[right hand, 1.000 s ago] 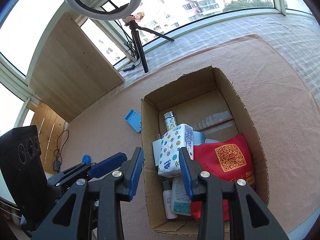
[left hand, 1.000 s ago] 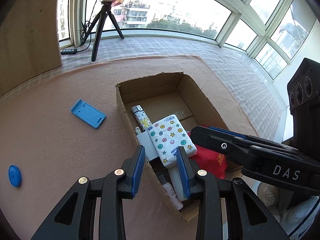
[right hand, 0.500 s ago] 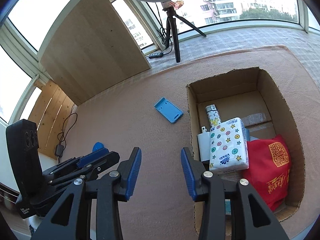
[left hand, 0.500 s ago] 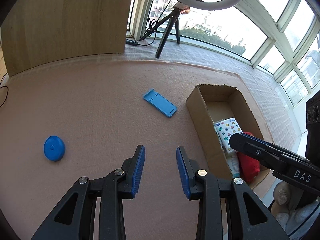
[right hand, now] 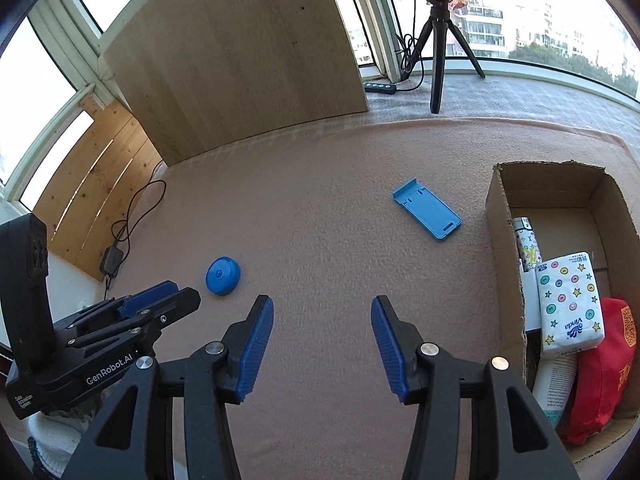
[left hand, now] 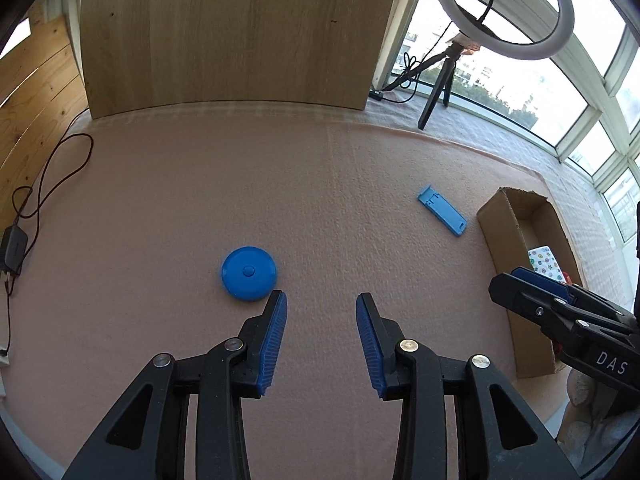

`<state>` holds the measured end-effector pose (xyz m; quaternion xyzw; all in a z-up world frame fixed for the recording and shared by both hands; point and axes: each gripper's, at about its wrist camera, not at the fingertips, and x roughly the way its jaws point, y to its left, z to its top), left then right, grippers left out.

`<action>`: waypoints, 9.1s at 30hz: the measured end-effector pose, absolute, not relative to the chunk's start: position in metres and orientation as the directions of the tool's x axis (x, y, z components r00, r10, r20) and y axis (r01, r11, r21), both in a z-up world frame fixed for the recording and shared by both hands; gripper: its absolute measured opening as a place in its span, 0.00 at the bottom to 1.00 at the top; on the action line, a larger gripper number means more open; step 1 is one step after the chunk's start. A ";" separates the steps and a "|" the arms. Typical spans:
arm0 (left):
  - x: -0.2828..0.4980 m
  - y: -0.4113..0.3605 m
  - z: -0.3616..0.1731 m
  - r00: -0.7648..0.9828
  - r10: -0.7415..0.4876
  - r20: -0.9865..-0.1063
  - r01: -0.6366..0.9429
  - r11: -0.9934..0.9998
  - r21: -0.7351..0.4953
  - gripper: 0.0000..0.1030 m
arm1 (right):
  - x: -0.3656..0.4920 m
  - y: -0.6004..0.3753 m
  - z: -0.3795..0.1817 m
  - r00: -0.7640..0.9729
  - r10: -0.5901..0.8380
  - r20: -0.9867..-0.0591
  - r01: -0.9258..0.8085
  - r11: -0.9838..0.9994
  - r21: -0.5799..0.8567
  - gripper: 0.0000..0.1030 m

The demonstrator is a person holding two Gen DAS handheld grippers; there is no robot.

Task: Organize objects
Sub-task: 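Move the right gripper to the blue round tape measure, then close the right gripper on the blue tape measure, then carry the tape measure into the box and open the right gripper, then move the right gripper to the blue phone stand, then close the right gripper on the blue phone stand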

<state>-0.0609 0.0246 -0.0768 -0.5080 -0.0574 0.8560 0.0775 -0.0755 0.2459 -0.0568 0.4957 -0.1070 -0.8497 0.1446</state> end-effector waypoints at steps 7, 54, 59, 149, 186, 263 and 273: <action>-0.065 -0.019 -0.103 -0.440 0.168 -0.882 -0.049 -0.985 -0.164 0.51 | -0.089 0.210 -0.071 -0.456 -0.349 -0.818 0.165 -0.937 0.308 0.47; -0.112 -0.037 -0.166 -0.348 0.308 -0.886 -0.162 -0.950 -0.266 0.40 | -0.169 0.108 -0.150 -0.123 -0.512 -0.850 0.196 -0.852 0.485 0.27; -0.111 -0.034 -0.164 -0.349 0.299 -0.888 -0.163 -0.953 -0.256 0.40 | -0.166 0.108 -0.148 -0.132 -0.499 -0.857 0.211 -0.859 0.467 0.24; -0.058 0.082 -0.078 -0.468 0.295 -0.833 -0.194 -0.954 -0.229 0.53 | -0.201 0.293 -0.092 -0.355 -0.367 -0.860 0.042 -0.925 0.378 0.37; -0.062 0.024 -0.089 -0.453 0.294 -0.842 -0.154 -0.956 -0.251 0.53 | -0.219 0.261 -0.143 -0.196 -0.256 -0.947 -0.068 -0.959 0.274 0.44; -0.107 0.087 -0.149 -0.275 0.407 -0.871 -0.255 -0.904 -0.342 0.52 | -0.154 0.238 -0.144 -0.206 -0.416 -0.886 0.016 -0.906 0.422 0.36; -0.113 0.101 -0.162 -0.232 0.426 -0.875 -0.278 -0.891 -0.360 0.44 | -0.153 0.232 -0.151 -0.169 -0.441 -0.881 0.032 -0.896 0.443 0.29</action>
